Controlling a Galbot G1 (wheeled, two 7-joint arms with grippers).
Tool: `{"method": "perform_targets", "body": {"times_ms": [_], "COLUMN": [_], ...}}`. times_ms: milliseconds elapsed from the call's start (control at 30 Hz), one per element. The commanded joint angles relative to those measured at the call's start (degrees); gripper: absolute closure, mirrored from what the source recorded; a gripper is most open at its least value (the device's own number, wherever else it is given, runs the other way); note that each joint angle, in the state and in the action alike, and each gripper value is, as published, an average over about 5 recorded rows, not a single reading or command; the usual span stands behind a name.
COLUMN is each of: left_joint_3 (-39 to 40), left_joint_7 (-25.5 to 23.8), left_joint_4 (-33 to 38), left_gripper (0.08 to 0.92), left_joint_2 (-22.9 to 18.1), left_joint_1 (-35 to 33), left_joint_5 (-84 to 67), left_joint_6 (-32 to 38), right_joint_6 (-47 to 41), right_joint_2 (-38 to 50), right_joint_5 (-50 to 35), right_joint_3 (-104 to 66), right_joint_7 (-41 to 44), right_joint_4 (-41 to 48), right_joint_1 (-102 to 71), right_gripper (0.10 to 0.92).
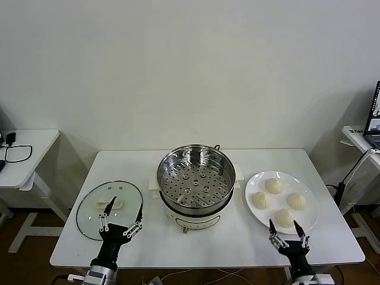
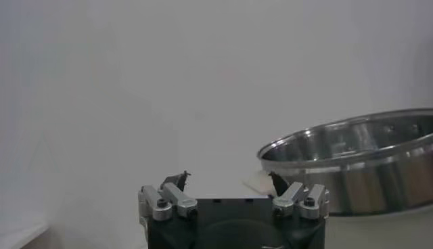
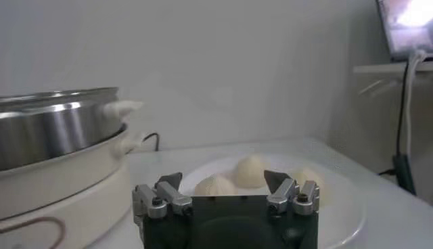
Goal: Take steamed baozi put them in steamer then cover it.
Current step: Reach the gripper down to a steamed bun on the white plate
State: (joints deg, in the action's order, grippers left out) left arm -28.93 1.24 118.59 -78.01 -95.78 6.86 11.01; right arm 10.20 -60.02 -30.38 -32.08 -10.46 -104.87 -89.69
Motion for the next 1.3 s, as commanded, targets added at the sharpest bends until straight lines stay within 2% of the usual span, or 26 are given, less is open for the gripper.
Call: {"method": "perform_targets", "body": {"times_ms": [33,333,500,567,833,1033,1133,1300], "left_joint_3": [0.13,0.46,0.49,0.48,0.34,0.03,-0.19,-0.61], "left_joint_7": [0.01,0.35,0.53,0.58,1.06,1.49,1.6,1.79], "left_joint_4": [0.27,1.2,1.57,1.74,2.68,3.32,3.45,3.84], "left_gripper": [0.177,0.177,0.177,0.177,0.177,0.177,0.177,0.177], "left_joint_2": [0.01,-0.23,-0.3,-0.3,-0.29,-0.41,-0.5,-0.7], "left_joint_1": [-0.03,-0.11,-0.14,-0.11,0.0,-0.12,-0.24,-0.56], "left_joint_5": [-0.27,-0.83,-1.44,-1.83,-4.15,-4.69,-4.78,-4.88], "left_joint_6": [-0.15,-0.98,-1.5,-1.8,-2.74,-3.11,-3.14,-3.23], "right_joint_6": [-4.63,-6.09,-5.9,-6.33,-6.17,-4.87,-4.91,-4.2], "right_joint_2": [4.49,13.25,16.11,17.78,24.39,24.57,22.64,18.38], "right_joint_5": [-2.79,-12.06,-14.13,-13.58,-1.88,7.44,13.48,24.31], "right_joint_3": [-0.76,13.79,22.37,25.89,43.77,58.6,63.04,67.34], "right_joint_7": [-2.54,-0.37,7.83,14.11,45.24,66.88,74.51,81.38], "right_joint_4": [2.18,21.87,34.27,37.34,47.65,55.85,59.72,64.14], "right_joint_1": [9.84,36.06,47.9,51.21,65.66,82.47,88.15,94.48], "right_gripper": [0.203,0.203,0.203,0.203,0.203,0.203,0.203,0.203]}}
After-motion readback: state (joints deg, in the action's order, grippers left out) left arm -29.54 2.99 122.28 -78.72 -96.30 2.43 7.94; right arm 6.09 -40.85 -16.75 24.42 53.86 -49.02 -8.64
